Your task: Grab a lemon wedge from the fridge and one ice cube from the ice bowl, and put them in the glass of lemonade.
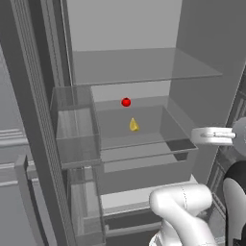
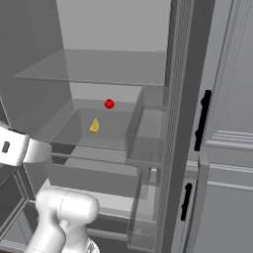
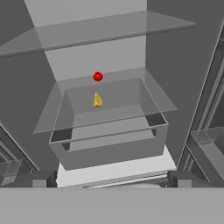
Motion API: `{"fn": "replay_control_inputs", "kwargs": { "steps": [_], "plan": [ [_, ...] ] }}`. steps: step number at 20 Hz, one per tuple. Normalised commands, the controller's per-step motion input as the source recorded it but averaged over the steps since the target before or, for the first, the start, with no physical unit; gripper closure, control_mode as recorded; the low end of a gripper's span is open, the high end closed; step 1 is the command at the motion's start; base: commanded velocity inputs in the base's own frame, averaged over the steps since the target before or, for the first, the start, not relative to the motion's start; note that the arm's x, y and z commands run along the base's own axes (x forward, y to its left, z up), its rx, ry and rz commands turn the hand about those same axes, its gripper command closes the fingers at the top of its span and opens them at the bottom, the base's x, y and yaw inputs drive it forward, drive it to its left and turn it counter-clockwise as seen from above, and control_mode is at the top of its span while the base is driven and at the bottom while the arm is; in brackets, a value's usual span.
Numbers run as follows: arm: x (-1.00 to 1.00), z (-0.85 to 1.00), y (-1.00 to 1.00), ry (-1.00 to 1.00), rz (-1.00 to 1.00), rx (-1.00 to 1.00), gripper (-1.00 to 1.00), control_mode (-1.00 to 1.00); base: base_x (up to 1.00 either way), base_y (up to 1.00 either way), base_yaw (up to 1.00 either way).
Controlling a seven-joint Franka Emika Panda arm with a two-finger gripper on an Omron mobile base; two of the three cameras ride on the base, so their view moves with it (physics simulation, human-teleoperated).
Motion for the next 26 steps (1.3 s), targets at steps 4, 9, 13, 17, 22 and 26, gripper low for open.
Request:
{"fn": "replay_control_inputs", "kwargs": {
  "steps": [4,9,13,17,22,26],
  "plan": [
    [0.00,0.00,0.00,0.00,0.00,0.00,-1.00,1.00,0.57,0.00,0.00],
    [0.04,0.00,0.02,0.08,0.00,0.00,-1.00,-1.00,0.20,0.00,0.00],
    [0.57,-0.05,0.10,0.27,0.02,0.00,-1.00,-1.00,0.00,0.00,0.00],
    [0.65,-0.04,0.19,0.31,0.01,0.00,-1.00,-1.00,0.00,0.00,0.00],
    [0.22,-0.60,0.13,-0.02,0.00,0.00,-1.00,-1.00,0.00,0.00,0.00],
    [0.57,-0.92,0.11,-0.13,0.00,0.00,-1.00,-1.00,0.00,0.00,0.00]
  ]
}}
